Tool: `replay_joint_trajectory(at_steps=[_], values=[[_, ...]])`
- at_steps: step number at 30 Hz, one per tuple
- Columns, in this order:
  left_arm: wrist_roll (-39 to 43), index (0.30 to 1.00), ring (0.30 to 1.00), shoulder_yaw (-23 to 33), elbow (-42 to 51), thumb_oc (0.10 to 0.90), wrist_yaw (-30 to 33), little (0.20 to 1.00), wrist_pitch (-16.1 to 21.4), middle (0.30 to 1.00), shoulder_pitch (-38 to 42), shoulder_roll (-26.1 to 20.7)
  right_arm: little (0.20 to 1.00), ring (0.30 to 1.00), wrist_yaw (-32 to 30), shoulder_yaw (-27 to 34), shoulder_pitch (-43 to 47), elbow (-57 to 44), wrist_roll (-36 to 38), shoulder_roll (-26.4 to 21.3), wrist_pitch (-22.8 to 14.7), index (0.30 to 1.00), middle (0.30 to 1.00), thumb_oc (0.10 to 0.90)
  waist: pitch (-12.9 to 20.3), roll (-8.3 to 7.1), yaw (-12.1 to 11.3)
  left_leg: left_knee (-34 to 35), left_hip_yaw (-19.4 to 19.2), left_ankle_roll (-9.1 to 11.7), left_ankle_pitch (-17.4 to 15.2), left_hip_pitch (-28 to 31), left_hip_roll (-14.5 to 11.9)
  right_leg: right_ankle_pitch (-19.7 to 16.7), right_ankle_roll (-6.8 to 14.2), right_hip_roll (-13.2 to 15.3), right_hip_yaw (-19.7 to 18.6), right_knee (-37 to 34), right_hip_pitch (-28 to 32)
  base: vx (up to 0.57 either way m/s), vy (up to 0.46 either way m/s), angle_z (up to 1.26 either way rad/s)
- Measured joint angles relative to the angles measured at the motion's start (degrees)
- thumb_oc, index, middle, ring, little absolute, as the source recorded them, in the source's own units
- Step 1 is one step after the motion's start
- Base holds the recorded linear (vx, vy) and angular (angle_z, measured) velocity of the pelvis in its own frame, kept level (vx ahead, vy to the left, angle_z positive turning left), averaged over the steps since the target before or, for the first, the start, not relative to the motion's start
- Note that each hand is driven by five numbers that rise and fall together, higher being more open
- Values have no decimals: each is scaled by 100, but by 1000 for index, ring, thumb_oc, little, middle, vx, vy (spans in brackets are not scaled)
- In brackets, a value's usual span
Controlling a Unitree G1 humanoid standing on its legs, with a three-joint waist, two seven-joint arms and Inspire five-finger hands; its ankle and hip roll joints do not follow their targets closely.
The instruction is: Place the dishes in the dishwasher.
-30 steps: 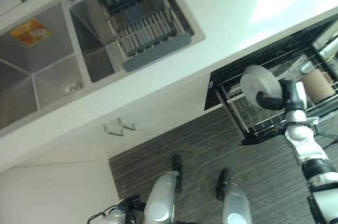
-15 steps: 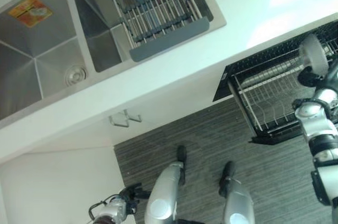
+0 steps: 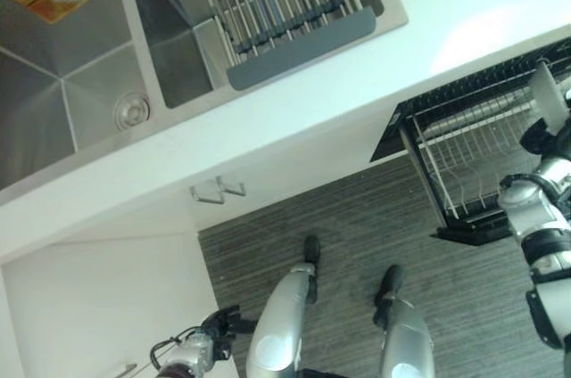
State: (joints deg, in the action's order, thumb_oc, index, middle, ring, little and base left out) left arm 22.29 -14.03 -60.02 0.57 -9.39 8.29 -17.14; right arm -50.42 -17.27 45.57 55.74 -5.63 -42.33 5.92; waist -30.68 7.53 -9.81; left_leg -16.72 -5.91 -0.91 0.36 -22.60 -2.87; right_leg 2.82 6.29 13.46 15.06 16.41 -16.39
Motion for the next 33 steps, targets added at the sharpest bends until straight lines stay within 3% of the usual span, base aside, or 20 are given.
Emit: replay_joint_trajectory(at_steps=[7, 11, 17, 18, 21, 25, 29, 33], values=[[2, 900, 900, -46, 125, 800, 0, 900, 96, 900, 24, 0, 300, 300, 409, -451, 15, 25, -320, 205, -4, 300, 300, 400, 2, 2, 7, -35, -17, -35, 40, -191, -2, 14, -51, 18, -41, 74, -235, -6, 10, 0], [15, 900, 900, -50, 183, 800, -1, 900, 106, 900, 29, 1, 300, 300, 385, -455, 6, 70, -328, 613, 89, 300, 300, 400, 2, 3, 10, -62, -16, -42, 63, -307, 0, -10, -57, 24, -46, 132, -346, -21, 32, 0], [206, 900, 900, -64, 209, 800, 3, 900, 109, 900, 38, 2, 300, 300, 428, -442, 9, 71, -284, 646, 217, 300, 300, 400, 3, 5, 10, -97, 0, -51, 79, -317, -2, -6, -61, 33, -43, 174, -351, 4, 5, 1], [207, 900, 900, -119, 209, 800, 0, 900, 104, 900, 35, 5, 900, 900, 436, -441, -18, 103, -202, 732, 304, 900, 900, 800, 5, 8, 27, -78, -4, -57, 63, -261, 14, 48, -63, 67, -63, 226, -331, 33, -34, 0], [206, 900, 900, -158, 243, 800, 2, 900, 104, 900, 75, -2, 900, 900, 1286, -447, 170, 126, 177, 797, 381, 900, 900, 800, 7, 11, 45, -22, 8, -37, 135, -228, 6, 56, -74, 66, -51, 303, -342, -31, -45, 2], [199, 900, 900, -150, 516, 800, 0, 900, -10, 900, 121, -38, 900, 900, 3503, -576, 701, 623, 450, 543, 576, 900, 900, 800, 8, 10, -3, 12, 63, 38, 208, -298, -27, 124, -136, 80, -43, 539, -513, -23, -69, 6], [167, 900, 900, -156, 560, 800, -10, 900, -83, 900, 127, -149, 900, 900, 4336, -675, 926, 818, 455, 329, 620, 900, 900, 800, 10, 5, -9, 9, 150, 62, 236, -343, -98, 156, -179, 25, 13, 588, -527, -10, -52, 5], [153, 900, 900, -153, 653, 800, -14, 900, -180, 900, 125, -266, 900, 900, 4756, -681, 1055, 831, 409, 312, 717, 900, 900, 800, 13, 3, -4, 9, 191, 102, 265, -352, -145, 174, -204, -24, 45, 610, -527, -12, -45, 1]])
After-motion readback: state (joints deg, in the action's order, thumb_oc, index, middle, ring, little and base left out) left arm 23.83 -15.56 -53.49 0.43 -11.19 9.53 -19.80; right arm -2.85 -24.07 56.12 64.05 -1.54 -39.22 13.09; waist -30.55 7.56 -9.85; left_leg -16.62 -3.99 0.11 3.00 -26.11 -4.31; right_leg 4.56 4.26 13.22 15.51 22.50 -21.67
